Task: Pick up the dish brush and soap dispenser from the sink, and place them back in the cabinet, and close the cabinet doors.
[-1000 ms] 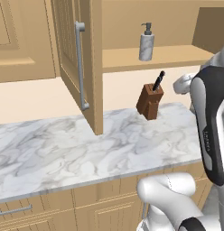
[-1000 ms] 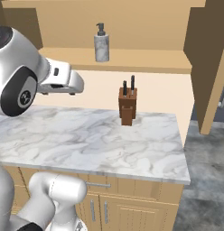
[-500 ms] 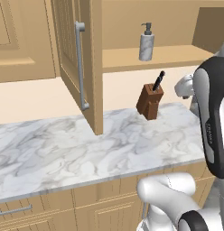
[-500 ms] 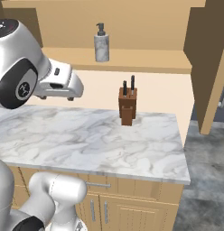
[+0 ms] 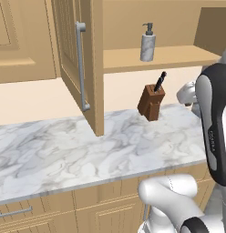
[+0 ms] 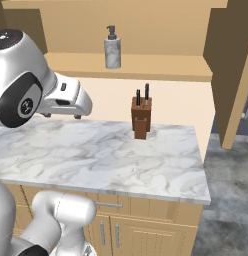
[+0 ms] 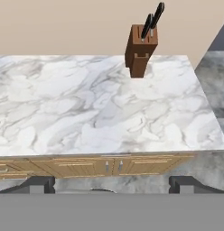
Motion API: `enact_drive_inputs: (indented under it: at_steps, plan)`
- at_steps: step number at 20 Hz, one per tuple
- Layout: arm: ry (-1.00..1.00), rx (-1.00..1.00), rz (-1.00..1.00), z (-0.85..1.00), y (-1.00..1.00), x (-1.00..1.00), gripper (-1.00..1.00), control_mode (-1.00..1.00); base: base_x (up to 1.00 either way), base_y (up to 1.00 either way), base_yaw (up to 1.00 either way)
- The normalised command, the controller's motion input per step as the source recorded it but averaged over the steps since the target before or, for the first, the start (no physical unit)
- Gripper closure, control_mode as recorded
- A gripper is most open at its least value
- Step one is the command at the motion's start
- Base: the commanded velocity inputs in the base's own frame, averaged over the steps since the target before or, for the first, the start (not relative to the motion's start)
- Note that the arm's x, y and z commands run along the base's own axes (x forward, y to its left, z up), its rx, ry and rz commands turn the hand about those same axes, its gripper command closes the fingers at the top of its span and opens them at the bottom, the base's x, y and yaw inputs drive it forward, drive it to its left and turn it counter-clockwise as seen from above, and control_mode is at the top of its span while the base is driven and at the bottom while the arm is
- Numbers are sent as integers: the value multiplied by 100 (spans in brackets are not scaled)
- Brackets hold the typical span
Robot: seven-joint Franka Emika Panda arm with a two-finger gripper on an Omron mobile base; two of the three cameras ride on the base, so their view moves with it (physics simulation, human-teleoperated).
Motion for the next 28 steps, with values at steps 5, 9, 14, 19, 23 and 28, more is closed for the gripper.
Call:
enact_drive_inputs:
  at_steps: [5, 9, 14, 19, 23, 28]
  plan:
    - [0, 0, 0, 0, 0, 0, -100, 100, -26, 0, 6]
    - [0, 0, 0, 0, 0, 0, -100, 100, -28, 2, 41]
    - [0, 0, 0, 0, 0, 0, -100, 100, -7, 0, 63]
    - [0, 0, 0, 0, 0, 0, -100, 100, 0, 0, 67]
    - [0, 0, 0, 0, 0, 0, -100, 100, -4, 0, 63]
    - [0, 0, 0, 0, 0, 0, -100, 100, -7, 11, 60]
